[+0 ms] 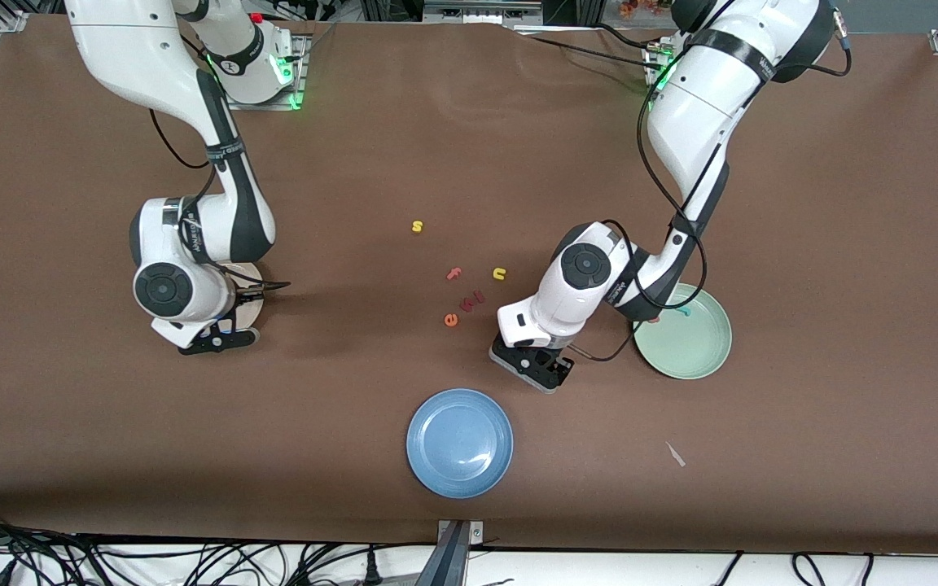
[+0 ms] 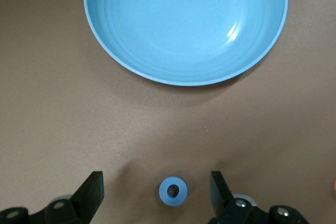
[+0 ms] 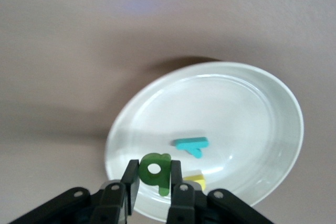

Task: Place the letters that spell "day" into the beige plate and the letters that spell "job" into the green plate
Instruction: 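Place the green q on the beige plate while the left gripper lowers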

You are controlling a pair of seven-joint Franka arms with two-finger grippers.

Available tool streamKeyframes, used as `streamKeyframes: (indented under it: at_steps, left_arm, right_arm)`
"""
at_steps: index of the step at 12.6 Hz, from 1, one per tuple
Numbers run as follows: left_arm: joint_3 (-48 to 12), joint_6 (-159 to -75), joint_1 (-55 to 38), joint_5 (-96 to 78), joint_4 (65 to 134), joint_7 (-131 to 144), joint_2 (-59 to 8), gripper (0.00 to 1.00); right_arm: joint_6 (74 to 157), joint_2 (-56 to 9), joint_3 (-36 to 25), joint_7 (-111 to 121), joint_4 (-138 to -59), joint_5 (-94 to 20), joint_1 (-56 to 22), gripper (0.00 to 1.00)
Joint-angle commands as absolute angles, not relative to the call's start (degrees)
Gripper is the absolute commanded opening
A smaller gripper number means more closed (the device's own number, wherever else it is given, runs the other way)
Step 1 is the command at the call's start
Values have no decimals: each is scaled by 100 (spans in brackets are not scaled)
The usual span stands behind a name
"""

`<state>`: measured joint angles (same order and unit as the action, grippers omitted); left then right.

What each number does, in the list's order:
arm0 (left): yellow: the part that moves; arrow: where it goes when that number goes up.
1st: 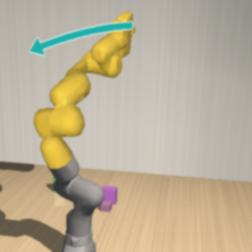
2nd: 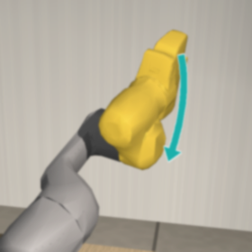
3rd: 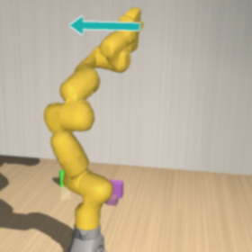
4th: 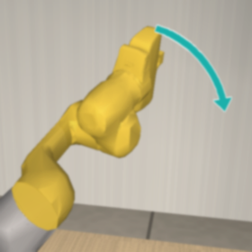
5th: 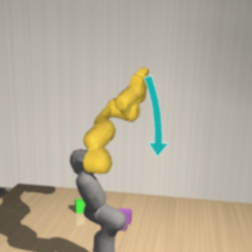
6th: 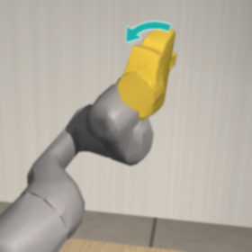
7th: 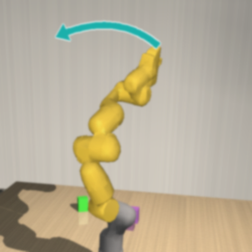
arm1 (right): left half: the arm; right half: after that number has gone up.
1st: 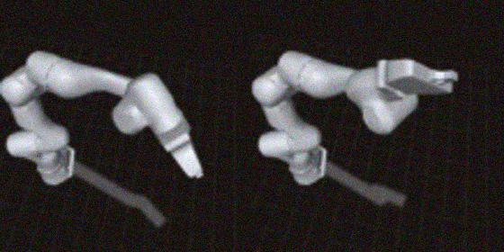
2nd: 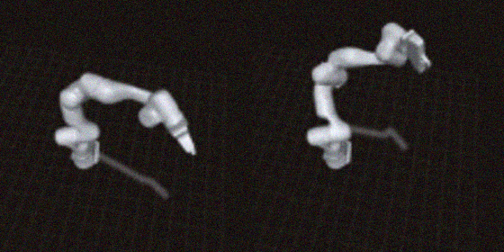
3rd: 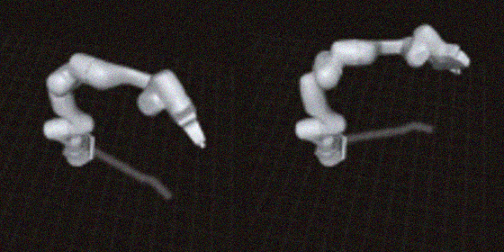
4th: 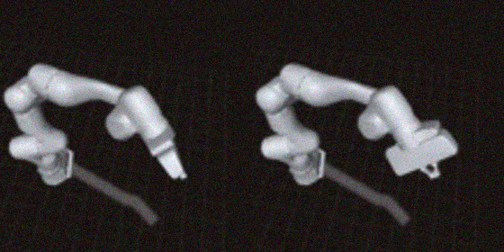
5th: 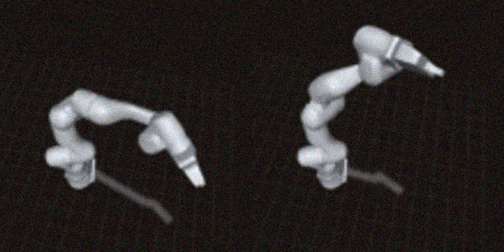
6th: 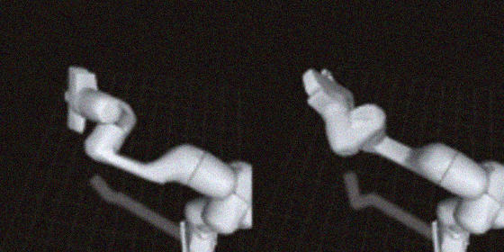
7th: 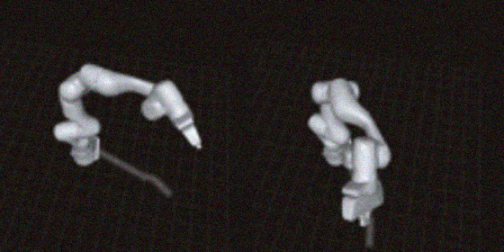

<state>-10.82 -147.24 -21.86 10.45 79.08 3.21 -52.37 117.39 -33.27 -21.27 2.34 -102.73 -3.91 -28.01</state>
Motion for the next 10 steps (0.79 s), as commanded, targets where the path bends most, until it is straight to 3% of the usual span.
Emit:
streamKeyframes:
  at_steps: [1, 5, 10]
  left_arm:
    - [-1028, -14660, -2232, 1213, 7875, 264, -5273, 89]
    - [-1028, -14625, -2338, 1204, 7945, 264, -5291, 89]
    - [-1028, -14423, -2338, 1204, 7919, -227, -5335, 70]
  right_arm:
    - [11717, -3287, -2109, 97, -10249, -1191, -2523, 100]
    - [11322, -3287, -2101, 114, -9775, -1283, -2566, 100]
    - [10592, -3252, -2083, -1200, -9238, -1327, -2593, 100]
